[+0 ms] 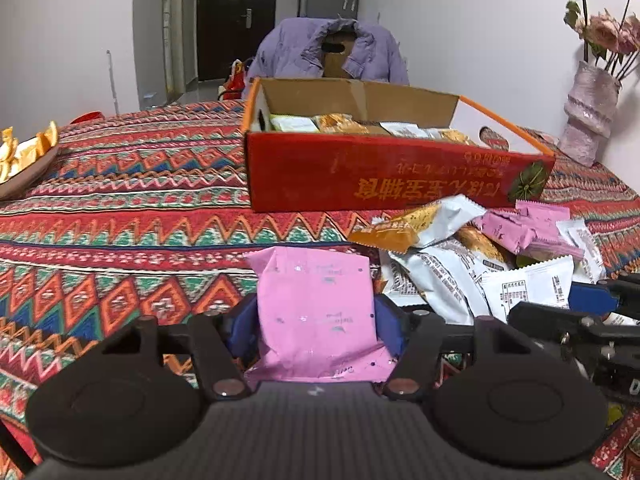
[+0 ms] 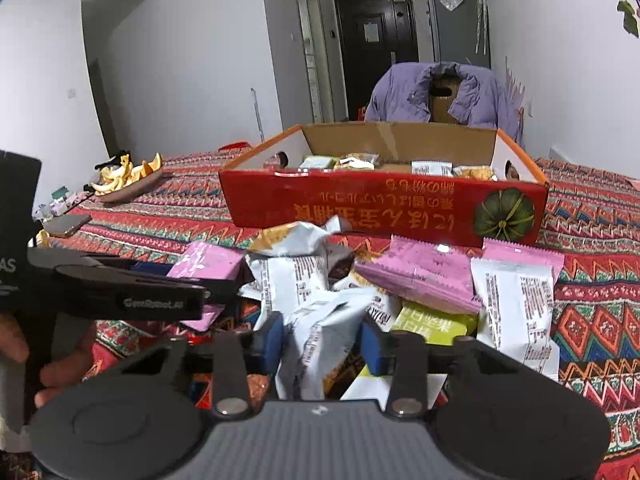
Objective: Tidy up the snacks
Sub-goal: 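Grasp the pink packet with left tool while right tool grasps a white sachet, then lower both packets into the box and open both tools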
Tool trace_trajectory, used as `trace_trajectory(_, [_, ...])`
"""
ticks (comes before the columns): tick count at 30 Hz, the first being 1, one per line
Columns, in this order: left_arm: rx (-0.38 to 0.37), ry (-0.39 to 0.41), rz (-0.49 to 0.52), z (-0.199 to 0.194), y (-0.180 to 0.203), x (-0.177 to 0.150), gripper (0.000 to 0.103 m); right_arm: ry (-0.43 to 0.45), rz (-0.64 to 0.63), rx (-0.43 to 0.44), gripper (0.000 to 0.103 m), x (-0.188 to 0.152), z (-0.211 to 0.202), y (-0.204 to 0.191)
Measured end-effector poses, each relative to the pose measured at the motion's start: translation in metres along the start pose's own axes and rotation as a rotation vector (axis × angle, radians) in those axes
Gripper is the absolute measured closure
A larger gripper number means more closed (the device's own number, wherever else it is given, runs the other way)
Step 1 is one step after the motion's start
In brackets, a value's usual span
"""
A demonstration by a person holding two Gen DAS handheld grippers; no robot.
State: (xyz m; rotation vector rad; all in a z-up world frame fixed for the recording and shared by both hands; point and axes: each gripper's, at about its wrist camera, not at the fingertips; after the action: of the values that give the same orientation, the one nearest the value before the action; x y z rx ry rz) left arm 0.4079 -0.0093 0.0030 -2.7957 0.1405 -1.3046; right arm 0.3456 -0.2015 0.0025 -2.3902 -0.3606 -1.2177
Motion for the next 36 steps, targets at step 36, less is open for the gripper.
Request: trace_trajectory(36, [-0.08,0.132,-0.089,-0.135,0.022,0.021,0.04,0.196,-0.001,0.056,0.079,0.008,-0.152,0.025])
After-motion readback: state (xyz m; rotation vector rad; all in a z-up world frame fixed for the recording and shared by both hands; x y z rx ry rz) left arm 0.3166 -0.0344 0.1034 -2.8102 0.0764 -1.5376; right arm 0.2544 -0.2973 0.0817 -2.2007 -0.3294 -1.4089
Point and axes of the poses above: each gripper's, at about its wrist camera, not at the fingertips, and z roughly the way its jaws point, y to its right, x to its top, and after that the axes turned 12 degrees about x, right-handed
